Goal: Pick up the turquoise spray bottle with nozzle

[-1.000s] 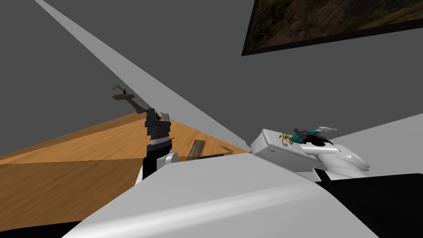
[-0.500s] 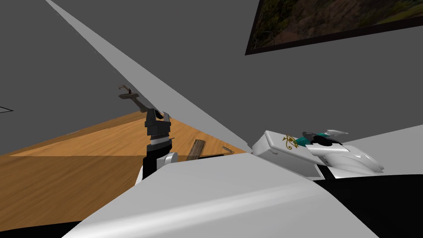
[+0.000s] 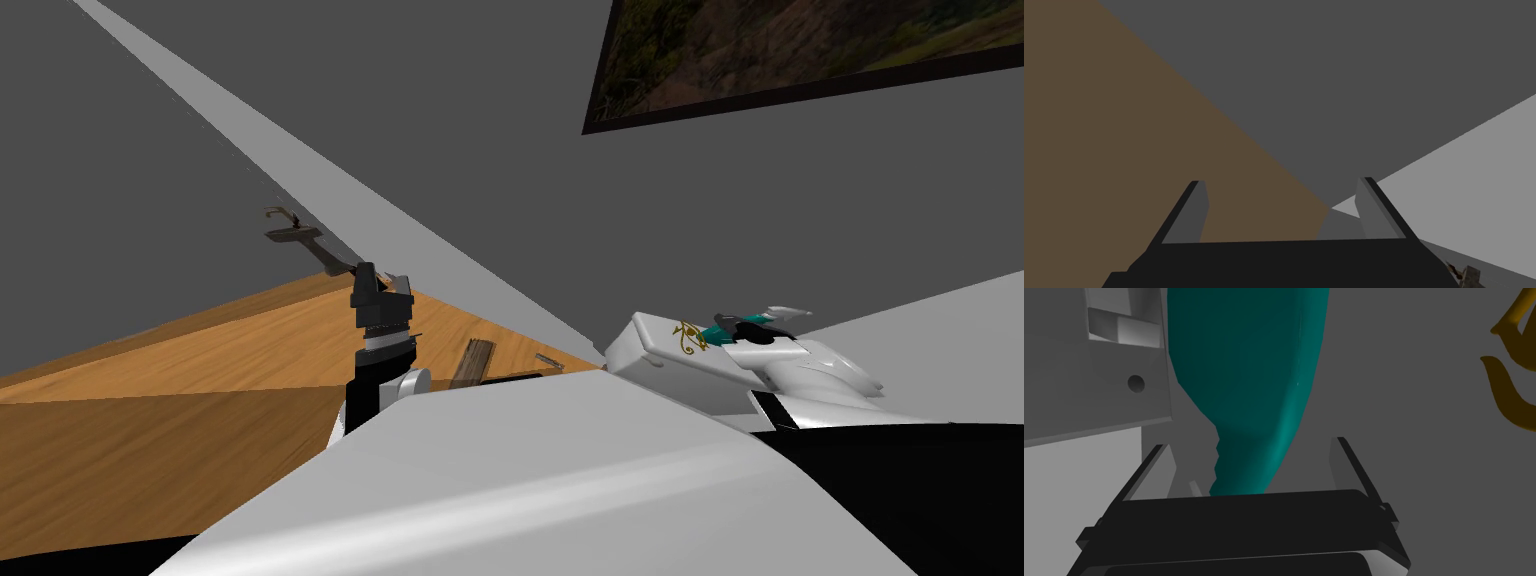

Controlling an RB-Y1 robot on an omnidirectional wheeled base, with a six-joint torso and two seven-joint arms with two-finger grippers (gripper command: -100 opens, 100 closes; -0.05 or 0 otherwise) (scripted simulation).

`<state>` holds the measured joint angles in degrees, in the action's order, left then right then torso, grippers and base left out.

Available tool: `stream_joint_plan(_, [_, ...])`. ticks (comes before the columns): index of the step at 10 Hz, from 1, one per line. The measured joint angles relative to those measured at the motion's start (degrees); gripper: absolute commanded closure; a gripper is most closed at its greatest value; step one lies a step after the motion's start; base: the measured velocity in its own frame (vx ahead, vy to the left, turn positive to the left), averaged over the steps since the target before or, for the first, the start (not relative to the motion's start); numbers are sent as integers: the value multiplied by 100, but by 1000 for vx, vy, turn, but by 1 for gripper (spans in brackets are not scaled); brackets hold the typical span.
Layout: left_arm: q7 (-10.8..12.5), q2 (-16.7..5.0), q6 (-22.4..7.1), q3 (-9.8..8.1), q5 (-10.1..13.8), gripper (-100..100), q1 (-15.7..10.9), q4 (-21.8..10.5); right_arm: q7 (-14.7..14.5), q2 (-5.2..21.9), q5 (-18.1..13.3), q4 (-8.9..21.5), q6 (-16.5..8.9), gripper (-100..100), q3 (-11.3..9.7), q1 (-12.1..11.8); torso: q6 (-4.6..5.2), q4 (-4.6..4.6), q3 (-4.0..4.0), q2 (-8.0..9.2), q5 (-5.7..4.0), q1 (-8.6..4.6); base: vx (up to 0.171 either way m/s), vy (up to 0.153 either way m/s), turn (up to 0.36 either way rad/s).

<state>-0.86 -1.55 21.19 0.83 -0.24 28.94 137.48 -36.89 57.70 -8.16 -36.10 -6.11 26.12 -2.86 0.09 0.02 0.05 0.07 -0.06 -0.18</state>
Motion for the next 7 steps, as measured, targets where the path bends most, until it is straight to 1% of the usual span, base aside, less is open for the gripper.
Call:
stream_joint_plan(1, [0,0,0,0,0,0,-1,0,138,-42,-119,-85,-87,-100,-63,44,-4,0,0,0,1,2,1,-7,13])
stream_joint_plan(2, [0,0,0,1,0,0,-1,0,183,-23,-180,49,-57,-100,-113,167,-6,0,-1,-2,2,5,7,-18,-152])
stream_joint_plan(3, [0,0,0,0,0,0,0,0,306,-33,-368,211,-3,-100,-250,357,0,-1,-2,-3,1,2,4,-16,-109])
stream_joint_plan(4, [0,0,0,0,0,0,-1,0,416,-50,-489,250,6,-100,-333,472,-4,0,-1,-3,1,3,5,-23,-160])
stream_joint_plan(5, [0,0,0,0,0,0,0,0,582,10,-568,306,-15,-100,-571,618,-1,0,-1,-2,2,1,5,-22,-88])
stream_joint_plan(6, [0,0,0,0,0,0,-1,0,722,-13,-668,267,-63,-100,-682,701,-5,-1,-1,-3,0,1,6,-27,-181])
stream_joint_plan(7, [0,0,0,0,0,0,0,0,863,-12,-844,486,-28,-100,-876,970,-1,-1,-2,-3,0,-1,2,-19,-81])
